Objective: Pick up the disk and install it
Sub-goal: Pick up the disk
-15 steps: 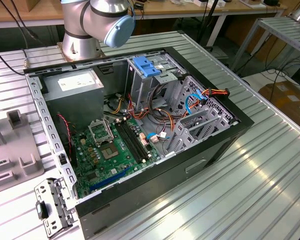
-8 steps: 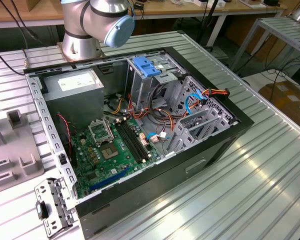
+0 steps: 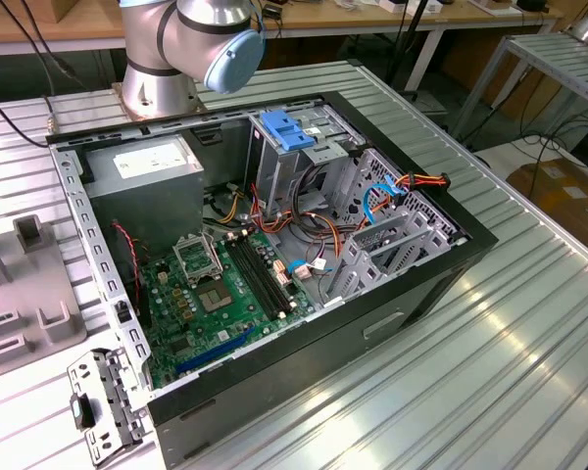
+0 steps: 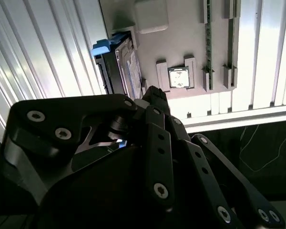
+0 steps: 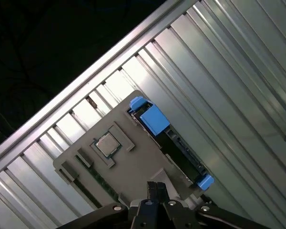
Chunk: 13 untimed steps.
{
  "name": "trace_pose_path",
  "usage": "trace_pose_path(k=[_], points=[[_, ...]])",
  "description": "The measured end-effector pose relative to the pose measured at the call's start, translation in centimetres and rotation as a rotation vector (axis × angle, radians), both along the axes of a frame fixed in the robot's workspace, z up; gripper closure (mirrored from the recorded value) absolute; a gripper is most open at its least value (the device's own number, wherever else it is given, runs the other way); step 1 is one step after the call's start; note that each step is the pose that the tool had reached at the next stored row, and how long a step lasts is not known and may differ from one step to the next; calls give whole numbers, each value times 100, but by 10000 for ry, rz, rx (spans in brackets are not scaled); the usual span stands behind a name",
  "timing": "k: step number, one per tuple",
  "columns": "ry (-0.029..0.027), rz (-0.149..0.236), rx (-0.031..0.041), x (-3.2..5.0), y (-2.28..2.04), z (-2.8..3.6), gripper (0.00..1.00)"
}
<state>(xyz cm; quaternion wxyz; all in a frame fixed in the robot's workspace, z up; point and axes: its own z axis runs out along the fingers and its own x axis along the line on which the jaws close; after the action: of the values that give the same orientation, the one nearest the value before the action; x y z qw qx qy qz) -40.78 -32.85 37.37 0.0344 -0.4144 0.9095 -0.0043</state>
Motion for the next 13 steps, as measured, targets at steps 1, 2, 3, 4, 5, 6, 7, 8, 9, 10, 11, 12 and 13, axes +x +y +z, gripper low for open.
trace_pose_path(k=[1,2,3,4,5,6,7,8,9,10,11,12,13], points=[[0,85,0,0,0,0,89],[1,138,-1,0,0,0,89],[0,176,0,0,0,0,89],[0,257,0,0,0,0,89],[0,337,-1,0,0,0,89],[0,386,0,0,0,0,89],[0,424,0,0,0,0,89],[0,455,0,0,0,0,89],[0,515,0,0,0,0,89],[0,538,0,0,0,0,89],[0,556,0,0,0,0,89],[0,582,0,0,0,0,89],[0,606,0,0,0,0,89]])
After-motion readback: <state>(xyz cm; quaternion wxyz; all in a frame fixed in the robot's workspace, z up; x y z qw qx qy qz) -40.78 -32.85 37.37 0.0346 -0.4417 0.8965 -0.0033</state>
